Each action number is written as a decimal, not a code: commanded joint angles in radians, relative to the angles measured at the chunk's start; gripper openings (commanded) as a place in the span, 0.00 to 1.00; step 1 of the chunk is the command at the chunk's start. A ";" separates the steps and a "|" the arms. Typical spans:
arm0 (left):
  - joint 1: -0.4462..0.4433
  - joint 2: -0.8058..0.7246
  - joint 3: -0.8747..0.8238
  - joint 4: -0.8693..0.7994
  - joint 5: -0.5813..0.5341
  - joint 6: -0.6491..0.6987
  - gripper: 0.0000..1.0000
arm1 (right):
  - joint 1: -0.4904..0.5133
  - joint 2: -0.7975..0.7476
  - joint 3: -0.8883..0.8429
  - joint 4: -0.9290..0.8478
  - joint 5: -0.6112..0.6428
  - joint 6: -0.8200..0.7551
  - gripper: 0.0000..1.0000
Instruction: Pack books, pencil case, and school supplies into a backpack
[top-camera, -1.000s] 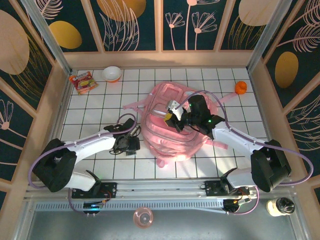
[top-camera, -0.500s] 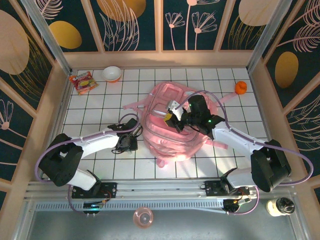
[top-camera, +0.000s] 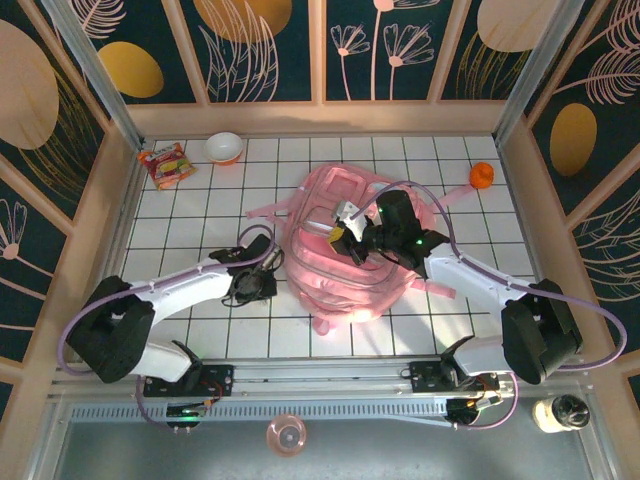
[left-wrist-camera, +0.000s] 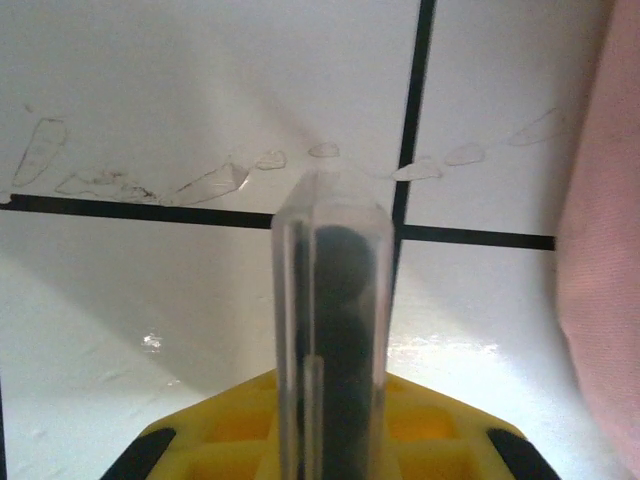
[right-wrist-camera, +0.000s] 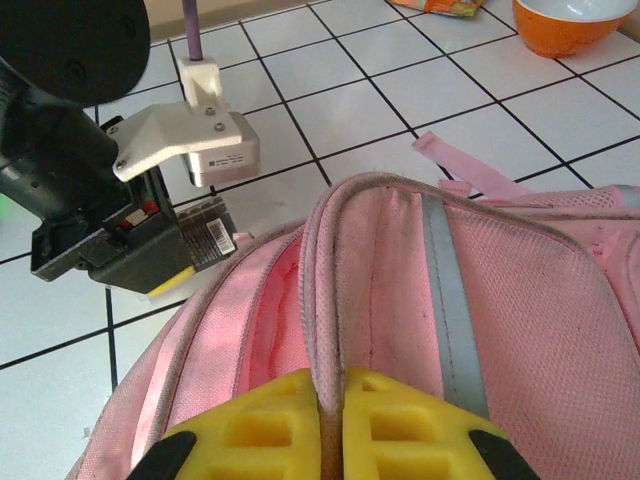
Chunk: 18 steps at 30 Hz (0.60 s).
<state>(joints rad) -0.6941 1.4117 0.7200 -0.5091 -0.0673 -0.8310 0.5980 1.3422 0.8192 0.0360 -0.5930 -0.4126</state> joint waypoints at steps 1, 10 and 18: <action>-0.001 -0.049 0.004 0.012 0.015 -0.020 0.01 | 0.006 -0.014 0.028 0.013 -0.059 -0.002 0.00; -0.001 -0.289 -0.026 0.183 0.134 -0.125 0.02 | -0.002 -0.024 0.028 0.095 0.005 0.123 0.00; -0.002 -0.431 -0.201 0.760 0.279 -0.422 0.02 | 0.004 -0.042 0.028 0.289 -0.001 0.318 0.00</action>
<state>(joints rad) -0.6941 0.9760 0.5568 -0.0265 0.1333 -1.1095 0.5964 1.3418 0.8192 0.1379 -0.5655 -0.1894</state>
